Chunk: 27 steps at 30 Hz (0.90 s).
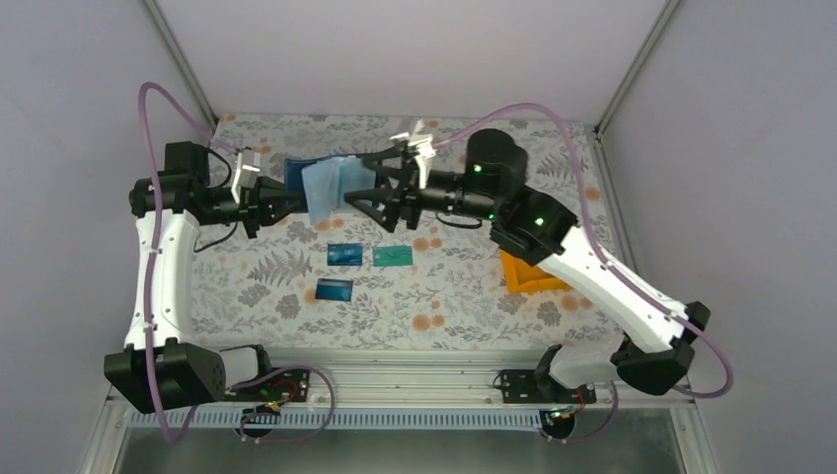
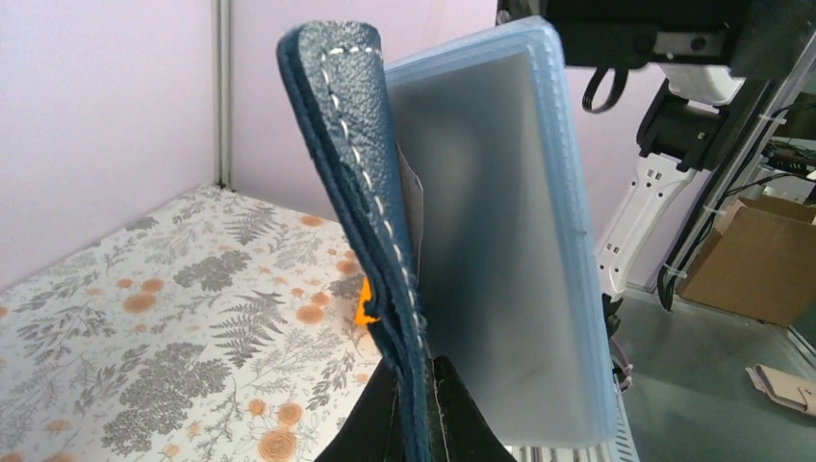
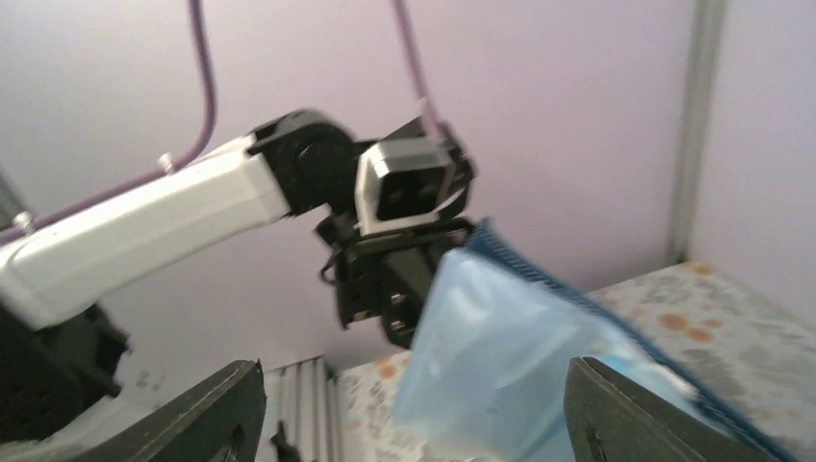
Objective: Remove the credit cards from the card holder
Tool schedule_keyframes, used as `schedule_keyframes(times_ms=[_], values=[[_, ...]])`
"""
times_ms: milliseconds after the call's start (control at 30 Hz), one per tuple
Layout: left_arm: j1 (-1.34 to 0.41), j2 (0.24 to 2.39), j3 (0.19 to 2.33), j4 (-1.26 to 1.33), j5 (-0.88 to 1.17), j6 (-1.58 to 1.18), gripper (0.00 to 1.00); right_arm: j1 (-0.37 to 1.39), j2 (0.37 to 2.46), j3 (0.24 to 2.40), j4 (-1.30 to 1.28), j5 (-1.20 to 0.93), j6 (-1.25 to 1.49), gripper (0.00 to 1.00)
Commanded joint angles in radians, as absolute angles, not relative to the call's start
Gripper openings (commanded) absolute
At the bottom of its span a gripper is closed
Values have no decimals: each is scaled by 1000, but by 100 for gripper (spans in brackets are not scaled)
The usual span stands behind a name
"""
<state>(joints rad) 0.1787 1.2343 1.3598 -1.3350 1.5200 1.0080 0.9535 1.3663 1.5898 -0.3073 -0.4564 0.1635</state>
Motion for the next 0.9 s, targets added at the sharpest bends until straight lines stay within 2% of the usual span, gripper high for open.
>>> schedule_keyframes(times_ms=[0, 100, 167, 300, 567, 633, 733, 867], values=[[183, 1217, 1423, -1357, 1601, 1031, 2, 891, 1282, 1570, -306, -269, 156, 81], [184, 1210, 1461, -1357, 1603, 1006, 3, 827, 1236, 1520, -283, -245, 196, 89], [184, 1205, 1481, -1357, 1611, 995, 2, 779, 1229, 1499, -270, -319, 217, 99], [184, 1193, 1486, -1357, 1621, 995, 3, 718, 1293, 1506, -287, -548, 210, 100], [184, 1155, 1481, -1358, 1643, 1007, 2, 694, 1415, 1523, -224, -735, 218, 99], [184, 1154, 1475, -1358, 1646, 1008, 2, 697, 1454, 1531, -231, -795, 225, 90], [184, 1154, 1467, -1358, 1652, 1014, 2, 717, 1493, 1537, -220, -861, 226, 69], [184, 1157, 1451, -1357, 1654, 1021, 2, 769, 1517, 1563, -206, -950, 194, 47]])
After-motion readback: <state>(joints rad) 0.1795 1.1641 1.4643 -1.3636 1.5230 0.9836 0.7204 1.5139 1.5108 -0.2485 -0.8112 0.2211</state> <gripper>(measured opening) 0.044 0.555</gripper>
